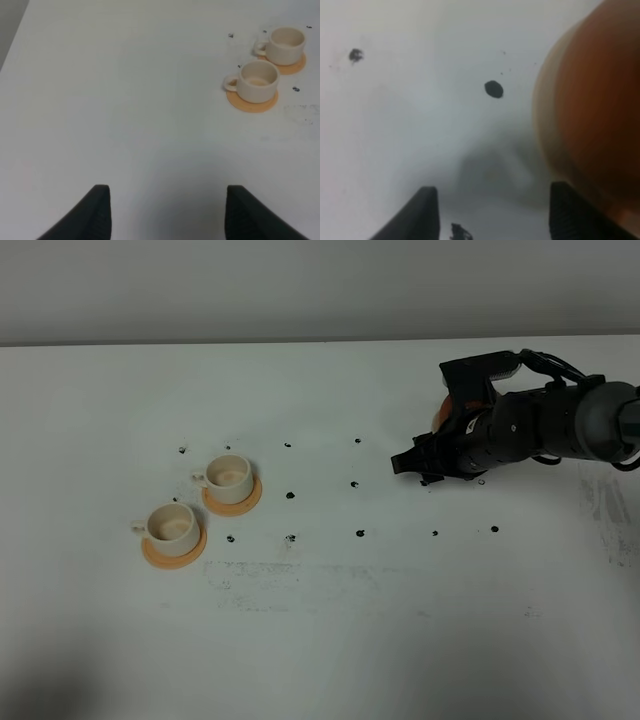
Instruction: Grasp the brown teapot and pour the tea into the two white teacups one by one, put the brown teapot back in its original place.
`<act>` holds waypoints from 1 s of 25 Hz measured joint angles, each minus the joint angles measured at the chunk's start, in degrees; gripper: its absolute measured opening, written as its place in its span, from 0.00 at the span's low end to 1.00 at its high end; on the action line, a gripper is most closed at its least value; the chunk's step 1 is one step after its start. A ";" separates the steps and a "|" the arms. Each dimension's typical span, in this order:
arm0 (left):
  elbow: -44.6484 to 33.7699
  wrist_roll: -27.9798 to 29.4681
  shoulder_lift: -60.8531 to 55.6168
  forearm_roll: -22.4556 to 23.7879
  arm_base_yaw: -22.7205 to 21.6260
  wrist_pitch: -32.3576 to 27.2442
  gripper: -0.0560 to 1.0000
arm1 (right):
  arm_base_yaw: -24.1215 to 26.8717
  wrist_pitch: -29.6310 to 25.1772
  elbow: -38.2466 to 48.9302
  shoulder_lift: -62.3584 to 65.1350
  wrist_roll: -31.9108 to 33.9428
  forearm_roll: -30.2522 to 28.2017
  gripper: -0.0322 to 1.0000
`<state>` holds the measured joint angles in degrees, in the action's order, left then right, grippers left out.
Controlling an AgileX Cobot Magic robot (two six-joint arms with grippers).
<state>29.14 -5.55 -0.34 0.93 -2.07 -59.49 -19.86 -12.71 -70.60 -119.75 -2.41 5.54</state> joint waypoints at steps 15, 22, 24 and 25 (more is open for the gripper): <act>0.00 0.00 0.00 0.00 0.00 0.00 0.53 | -5.99 -6.80 0.00 8.02 0.19 2.19 0.47; 0.00 0.00 0.00 0.00 0.00 0.00 0.53 | -1.37 -12.63 -2.34 16.93 1.52 0.90 0.47; 0.00 0.00 0.00 0.00 0.00 0.00 0.53 | 1.19 -14.48 -2.82 16.24 2.06 0.23 0.47; 0.00 0.00 0.00 0.00 0.00 0.00 0.53 | 2.19 -15.22 -2.82 15.62 2.41 0.01 0.47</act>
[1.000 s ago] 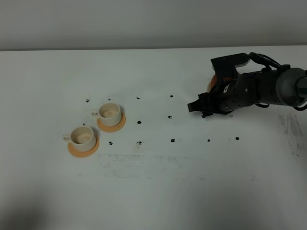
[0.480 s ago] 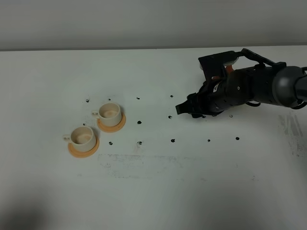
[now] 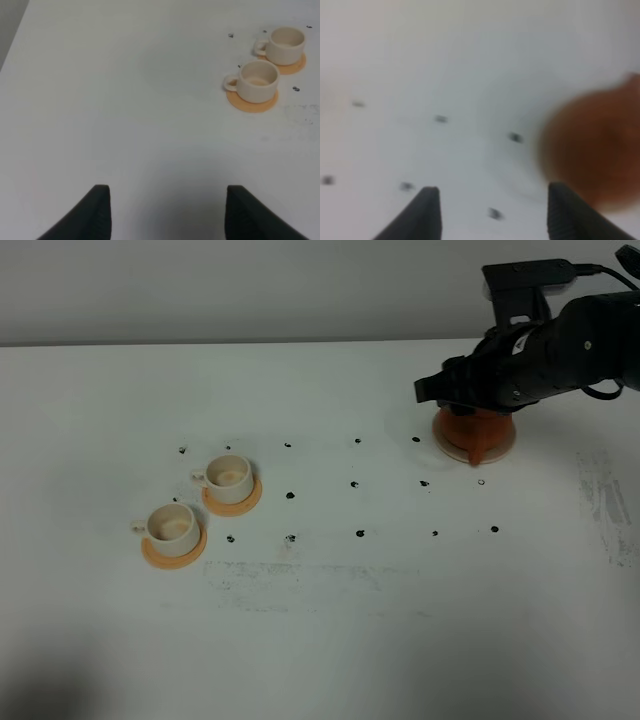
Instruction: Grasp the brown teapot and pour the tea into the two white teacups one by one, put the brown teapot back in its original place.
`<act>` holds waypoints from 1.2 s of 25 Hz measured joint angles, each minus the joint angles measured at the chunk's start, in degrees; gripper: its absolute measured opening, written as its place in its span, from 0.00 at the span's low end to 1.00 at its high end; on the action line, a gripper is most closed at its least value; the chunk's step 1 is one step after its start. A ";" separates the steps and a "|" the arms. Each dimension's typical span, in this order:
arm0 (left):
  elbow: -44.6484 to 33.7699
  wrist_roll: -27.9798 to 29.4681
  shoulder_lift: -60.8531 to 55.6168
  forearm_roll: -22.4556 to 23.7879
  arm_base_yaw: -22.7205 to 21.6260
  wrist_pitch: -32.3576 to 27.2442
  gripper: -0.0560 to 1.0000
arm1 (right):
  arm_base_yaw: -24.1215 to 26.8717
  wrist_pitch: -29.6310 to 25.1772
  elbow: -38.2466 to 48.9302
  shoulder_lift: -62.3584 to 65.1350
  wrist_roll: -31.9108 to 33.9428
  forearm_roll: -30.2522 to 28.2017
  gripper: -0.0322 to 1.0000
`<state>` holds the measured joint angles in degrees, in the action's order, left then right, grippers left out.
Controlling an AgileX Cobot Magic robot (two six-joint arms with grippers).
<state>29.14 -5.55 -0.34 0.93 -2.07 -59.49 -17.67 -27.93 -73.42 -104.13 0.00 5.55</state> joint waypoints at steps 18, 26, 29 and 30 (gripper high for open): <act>0.00 0.00 0.00 0.00 0.00 0.00 0.53 | 2.02 -14.77 -12.59 -10.81 6.66 -4.62 0.47; 0.00 0.00 0.00 0.00 0.00 0.00 0.53 | 2.03 -15.95 -13.46 -13.76 7.91 -5.55 0.47; 0.00 0.00 0.00 0.00 0.00 0.00 0.53 | 2.03 -16.17 -14.66 -14.46 8.51 -6.12 0.47; 0.00 0.00 0.00 0.00 0.00 0.00 0.53 | 2.03 -16.30 -15.09 -14.71 8.54 -6.26 0.47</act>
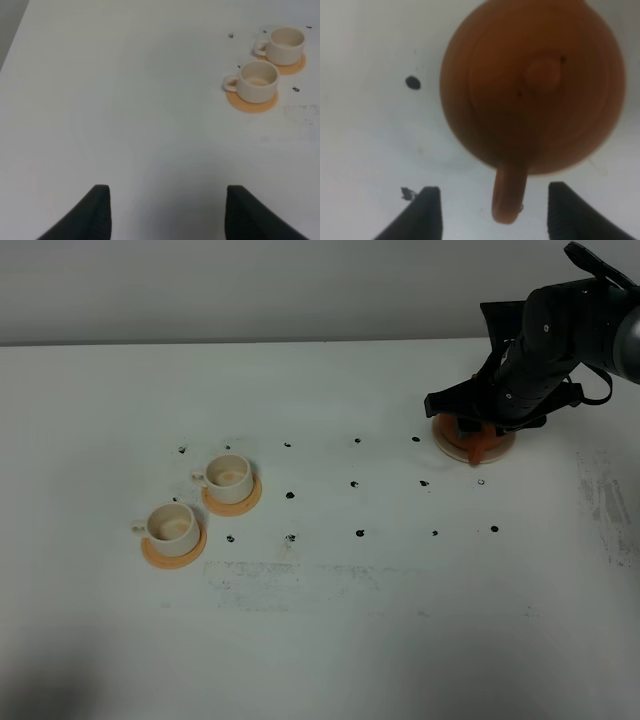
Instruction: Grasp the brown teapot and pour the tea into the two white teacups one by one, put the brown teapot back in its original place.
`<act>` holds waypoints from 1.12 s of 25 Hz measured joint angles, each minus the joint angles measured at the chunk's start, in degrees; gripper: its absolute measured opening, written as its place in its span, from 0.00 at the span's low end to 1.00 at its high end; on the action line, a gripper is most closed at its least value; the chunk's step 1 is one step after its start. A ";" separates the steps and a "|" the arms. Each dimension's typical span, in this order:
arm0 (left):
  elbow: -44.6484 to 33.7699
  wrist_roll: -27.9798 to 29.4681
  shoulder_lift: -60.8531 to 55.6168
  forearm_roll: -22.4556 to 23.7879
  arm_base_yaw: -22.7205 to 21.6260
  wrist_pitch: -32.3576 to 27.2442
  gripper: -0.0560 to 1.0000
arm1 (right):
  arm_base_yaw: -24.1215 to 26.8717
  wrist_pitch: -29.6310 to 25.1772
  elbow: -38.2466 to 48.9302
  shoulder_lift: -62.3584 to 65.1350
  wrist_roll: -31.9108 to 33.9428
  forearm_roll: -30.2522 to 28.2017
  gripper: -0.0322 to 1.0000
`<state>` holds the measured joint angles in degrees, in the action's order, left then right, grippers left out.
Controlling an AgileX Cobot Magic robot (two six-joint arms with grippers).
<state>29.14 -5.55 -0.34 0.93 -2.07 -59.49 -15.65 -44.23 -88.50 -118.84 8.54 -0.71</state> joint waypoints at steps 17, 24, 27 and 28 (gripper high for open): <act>0.00 0.00 0.00 0.00 0.00 0.00 0.53 | -3.37 -8.13 -5.67 -3.52 3.49 -4.37 0.47; 0.00 0.00 0.00 0.00 0.00 0.00 0.53 | -1.64 -7.32 -5.74 -3.63 4.09 -4.24 0.47; 0.00 0.00 0.00 0.00 0.00 0.00 0.53 | -1.12 -7.32 -5.88 -3.69 4.71 -4.24 0.47; 0.00 0.00 0.00 0.00 0.00 0.00 0.53 | -1.12 -7.26 -5.93 -3.69 5.03 -4.16 0.47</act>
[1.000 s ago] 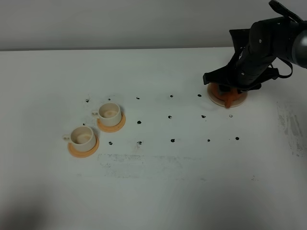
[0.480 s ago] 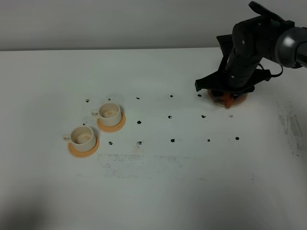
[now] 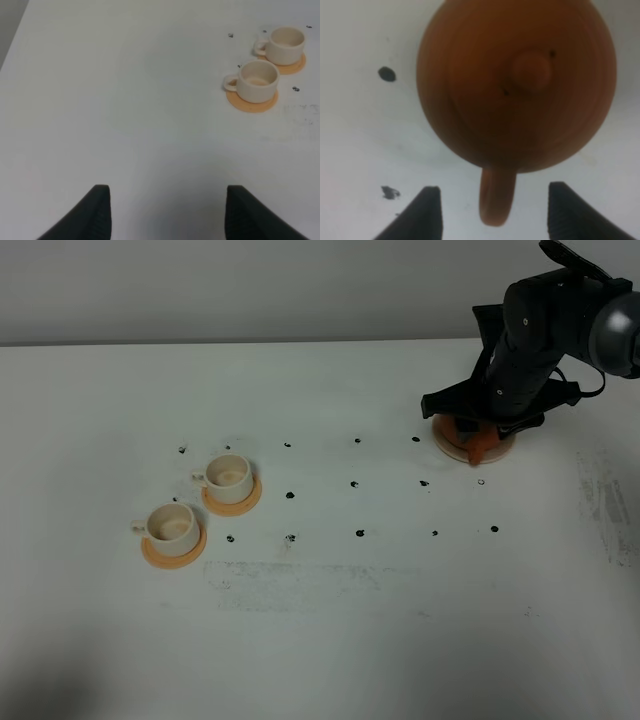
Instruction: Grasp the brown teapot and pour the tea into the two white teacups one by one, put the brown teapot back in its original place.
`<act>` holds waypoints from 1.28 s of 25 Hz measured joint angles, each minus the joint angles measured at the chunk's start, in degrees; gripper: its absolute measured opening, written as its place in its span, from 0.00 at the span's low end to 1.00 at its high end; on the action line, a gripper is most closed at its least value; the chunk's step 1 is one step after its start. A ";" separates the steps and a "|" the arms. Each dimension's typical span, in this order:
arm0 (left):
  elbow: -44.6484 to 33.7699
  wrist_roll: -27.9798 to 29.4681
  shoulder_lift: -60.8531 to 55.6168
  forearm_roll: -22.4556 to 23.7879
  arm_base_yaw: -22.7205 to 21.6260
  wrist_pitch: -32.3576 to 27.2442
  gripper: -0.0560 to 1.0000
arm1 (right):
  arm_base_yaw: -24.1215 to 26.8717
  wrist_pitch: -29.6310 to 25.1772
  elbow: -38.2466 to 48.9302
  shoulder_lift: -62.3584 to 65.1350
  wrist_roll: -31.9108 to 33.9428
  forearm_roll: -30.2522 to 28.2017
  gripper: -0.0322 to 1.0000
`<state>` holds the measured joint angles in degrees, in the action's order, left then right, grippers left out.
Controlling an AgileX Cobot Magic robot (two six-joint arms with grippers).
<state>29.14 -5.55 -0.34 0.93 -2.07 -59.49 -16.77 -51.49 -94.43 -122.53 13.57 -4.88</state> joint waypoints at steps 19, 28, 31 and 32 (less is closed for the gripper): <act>0.00 0.00 0.00 0.00 0.00 0.00 0.53 | 0.00 -0.21 -1.85 -2.04 0.55 1.97 0.47; 0.00 0.00 0.00 0.00 0.00 0.00 0.53 | 0.00 -1.52 -1.85 -2.13 0.55 2.04 0.47; 0.00 0.00 0.00 0.00 0.00 0.00 0.53 | 0.00 -1.52 -1.85 -2.13 0.55 2.04 0.47; 0.00 0.00 0.00 0.00 0.00 0.00 0.53 | 0.00 -1.52 -1.91 -2.13 0.55 2.04 0.47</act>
<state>29.14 -5.55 -0.34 0.93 -2.07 -59.49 -16.77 -53.01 -96.34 -124.66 14.12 -2.84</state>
